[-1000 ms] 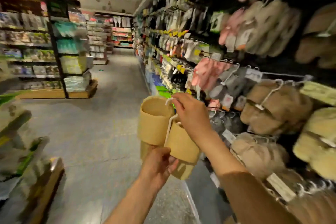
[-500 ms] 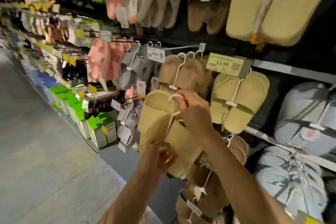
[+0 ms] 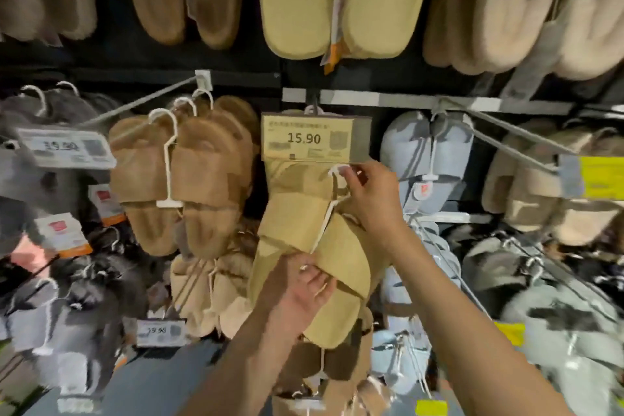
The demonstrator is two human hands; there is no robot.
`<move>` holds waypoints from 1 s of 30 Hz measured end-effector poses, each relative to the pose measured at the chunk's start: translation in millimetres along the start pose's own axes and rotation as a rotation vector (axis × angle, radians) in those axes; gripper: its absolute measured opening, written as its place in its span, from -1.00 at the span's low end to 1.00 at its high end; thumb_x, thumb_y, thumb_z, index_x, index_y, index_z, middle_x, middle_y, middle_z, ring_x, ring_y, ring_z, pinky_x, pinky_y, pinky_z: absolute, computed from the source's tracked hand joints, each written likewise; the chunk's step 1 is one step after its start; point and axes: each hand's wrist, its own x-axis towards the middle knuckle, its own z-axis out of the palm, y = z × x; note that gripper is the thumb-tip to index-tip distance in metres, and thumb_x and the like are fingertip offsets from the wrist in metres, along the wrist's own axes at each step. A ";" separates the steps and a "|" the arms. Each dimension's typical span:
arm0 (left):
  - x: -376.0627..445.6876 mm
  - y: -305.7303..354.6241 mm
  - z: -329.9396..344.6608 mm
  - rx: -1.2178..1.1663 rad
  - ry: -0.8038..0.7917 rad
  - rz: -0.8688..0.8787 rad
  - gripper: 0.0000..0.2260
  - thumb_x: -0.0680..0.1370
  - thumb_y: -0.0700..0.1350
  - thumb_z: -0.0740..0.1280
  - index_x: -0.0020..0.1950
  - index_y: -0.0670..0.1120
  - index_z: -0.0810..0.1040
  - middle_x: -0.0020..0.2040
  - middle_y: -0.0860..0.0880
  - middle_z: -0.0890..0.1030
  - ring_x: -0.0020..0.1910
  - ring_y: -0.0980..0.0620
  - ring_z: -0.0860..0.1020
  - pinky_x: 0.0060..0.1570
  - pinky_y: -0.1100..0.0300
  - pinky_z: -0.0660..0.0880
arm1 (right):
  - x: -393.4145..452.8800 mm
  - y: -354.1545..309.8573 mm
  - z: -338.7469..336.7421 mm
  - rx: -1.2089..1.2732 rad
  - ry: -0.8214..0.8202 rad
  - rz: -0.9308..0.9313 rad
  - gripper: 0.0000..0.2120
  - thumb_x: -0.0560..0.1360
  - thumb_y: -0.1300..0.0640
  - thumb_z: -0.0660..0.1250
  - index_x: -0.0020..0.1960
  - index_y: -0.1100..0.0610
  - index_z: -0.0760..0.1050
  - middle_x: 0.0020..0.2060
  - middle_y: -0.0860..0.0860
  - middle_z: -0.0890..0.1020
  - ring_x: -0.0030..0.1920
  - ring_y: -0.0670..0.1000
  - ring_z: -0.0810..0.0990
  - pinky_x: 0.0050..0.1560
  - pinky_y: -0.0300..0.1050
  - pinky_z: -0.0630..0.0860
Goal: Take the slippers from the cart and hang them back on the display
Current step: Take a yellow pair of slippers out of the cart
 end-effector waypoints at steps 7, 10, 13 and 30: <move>15.4 6.1 60.5 0.069 -0.034 -0.044 -0.86 0.56 -0.34 0.16 -0.13 -0.13 0.34 -0.03 -0.21 0.52 -0.05 -0.11 0.52 -0.14 0.06 0.50 | 45.0 7.2 -30.1 -0.079 0.081 -0.068 -0.86 0.54 0.18 0.25 -0.01 0.19 0.57 -0.16 0.10 0.65 -0.17 0.06 0.59 -0.12 0.02 0.54; 20.5 10.1 78.3 0.024 -0.097 -0.047 -0.84 0.55 -0.37 0.16 0.02 -0.14 0.39 0.02 -0.24 0.53 -0.01 -0.14 0.53 -0.15 0.03 0.51 | 63.0 6.0 -36.4 -0.059 0.127 -0.083 -0.86 0.53 0.17 0.27 -0.01 0.18 0.57 -0.18 0.10 0.65 -0.19 0.09 0.61 -0.11 0.12 0.56; 26.1 14.2 87.6 0.001 -0.176 -0.031 -0.58 0.53 -0.39 0.17 0.35 -0.08 0.31 0.10 -0.26 0.51 0.05 -0.16 0.54 -0.12 0.00 0.53 | 81.2 2.4 -42.0 -0.077 0.147 -0.078 -0.86 0.52 0.15 0.29 -0.01 0.18 0.59 -0.20 0.09 0.65 -0.19 0.10 0.62 -0.07 0.11 0.55; 50.5 40.3 72.3 -0.047 -0.120 -0.006 -0.60 0.54 -0.37 0.16 0.37 -0.18 0.33 0.13 -0.27 0.50 0.00 -0.15 0.53 -0.11 0.00 0.49 | 115.2 1.2 14.2 -0.265 -0.016 -0.182 -0.80 0.52 0.06 0.29 0.08 0.10 0.59 -0.07 0.07 0.69 -0.03 0.08 0.63 -0.04 -0.06 0.50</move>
